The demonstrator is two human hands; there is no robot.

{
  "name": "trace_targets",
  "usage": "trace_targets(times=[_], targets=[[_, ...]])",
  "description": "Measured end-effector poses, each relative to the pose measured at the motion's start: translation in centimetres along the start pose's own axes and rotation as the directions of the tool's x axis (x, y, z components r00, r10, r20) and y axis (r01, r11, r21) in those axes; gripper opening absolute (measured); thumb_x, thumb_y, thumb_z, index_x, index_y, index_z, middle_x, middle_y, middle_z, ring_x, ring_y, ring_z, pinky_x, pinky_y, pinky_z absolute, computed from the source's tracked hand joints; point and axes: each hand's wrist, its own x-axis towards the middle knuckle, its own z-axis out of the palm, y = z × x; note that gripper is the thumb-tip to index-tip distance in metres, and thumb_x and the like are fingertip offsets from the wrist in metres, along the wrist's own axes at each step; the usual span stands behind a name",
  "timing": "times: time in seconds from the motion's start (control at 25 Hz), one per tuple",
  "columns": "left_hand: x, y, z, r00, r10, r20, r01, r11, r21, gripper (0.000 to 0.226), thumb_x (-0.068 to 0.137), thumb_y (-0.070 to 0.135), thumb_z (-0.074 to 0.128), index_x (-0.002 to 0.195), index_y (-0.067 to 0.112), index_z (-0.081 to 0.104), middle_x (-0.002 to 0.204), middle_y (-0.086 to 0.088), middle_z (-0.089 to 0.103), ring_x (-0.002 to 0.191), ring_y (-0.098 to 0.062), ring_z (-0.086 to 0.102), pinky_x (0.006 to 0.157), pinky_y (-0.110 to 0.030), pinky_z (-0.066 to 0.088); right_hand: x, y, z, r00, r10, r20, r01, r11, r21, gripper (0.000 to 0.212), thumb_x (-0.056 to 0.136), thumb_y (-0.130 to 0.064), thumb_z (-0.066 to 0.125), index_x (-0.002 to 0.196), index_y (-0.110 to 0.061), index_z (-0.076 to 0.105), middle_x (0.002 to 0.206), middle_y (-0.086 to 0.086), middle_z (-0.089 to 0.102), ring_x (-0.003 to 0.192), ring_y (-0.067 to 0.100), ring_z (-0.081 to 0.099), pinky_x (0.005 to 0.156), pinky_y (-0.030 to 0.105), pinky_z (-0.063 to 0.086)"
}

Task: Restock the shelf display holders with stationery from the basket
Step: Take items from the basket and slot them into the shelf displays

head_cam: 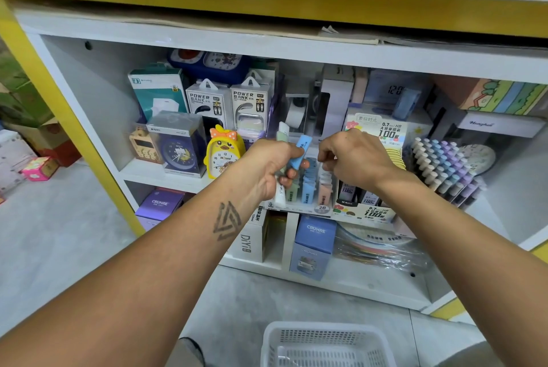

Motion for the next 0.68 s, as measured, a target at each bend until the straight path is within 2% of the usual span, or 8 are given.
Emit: trace_targets(times=[0.16, 0.44, 0.6, 0.68], targets=[[0.2, -0.1, 0.1, 1.000, -0.002, 0.010, 0.002, 1.000, 0.001, 0.017, 0.099, 0.011, 0.054, 0.112, 0.002, 0.059, 0.076, -0.008, 0.064, 0.034, -0.007, 0.036, 0.032, -0.014, 0.024, -0.1, 0.3, -0.1, 1.000, -0.017, -0.018, 0.016, 0.996, -0.089, 0.014, 0.086, -0.012, 0.066, 0.089, -0.025, 0.070, 0.089, -0.005, 0.071, 0.084, 0.024, 0.062, 0.067, 0.030, 0.041], [0.0, 0.0, 0.4, 0.999, -0.009, 0.033, 0.009, 1.000, -0.004, 0.015, 0.101, 0.011, 0.051, 0.112, 0.004, 0.057, 0.073, -0.008, 0.062, 0.032, -0.007, 0.034, 0.032, -0.013, 0.022, -0.1, 0.1, 0.1, 1.000, -0.016, 0.001, 0.016, 0.999, -0.029, 0.013, 0.085, -0.013, 0.071, 0.086, -0.026, 0.070, 0.089, -0.006, 0.071, 0.078, 0.020, 0.055, 0.070, 0.029, 0.032], [-0.3, 0.0, 0.5, 0.999, -0.010, 0.033, 0.010, 1.000, 0.004, 0.018, 0.100, 0.009, 0.051, 0.114, 0.003, 0.059, 0.073, -0.008, 0.062, 0.036, -0.008, 0.035, 0.034, -0.013, 0.023, -0.3, 0.1, 0.8, 0.998, -0.034, 0.053, 0.040, 0.992, -0.119, 0.021, 0.086, -0.010, 0.063, 0.094, -0.027, 0.073, 0.098, 0.000, 0.064, 0.085, 0.024, 0.059, 0.066, 0.029, 0.039], [-0.4, 0.1, 0.5, 0.999, -0.014, 0.041, 0.014, 1.000, -0.014, 0.019, 0.100, 0.007, 0.047, 0.115, 0.002, 0.059, 0.074, -0.010, 0.061, 0.039, -0.010, 0.036, 0.035, -0.014, 0.023, -0.1, 0.2, 1.0, 0.994, -0.044, 0.100, 0.059, 0.987, -0.147, 0.026, 0.085, -0.007, 0.060, 0.100, -0.024, 0.074, 0.103, 0.000, 0.060, 0.094, 0.022, 0.056, 0.069, 0.031, 0.043]])
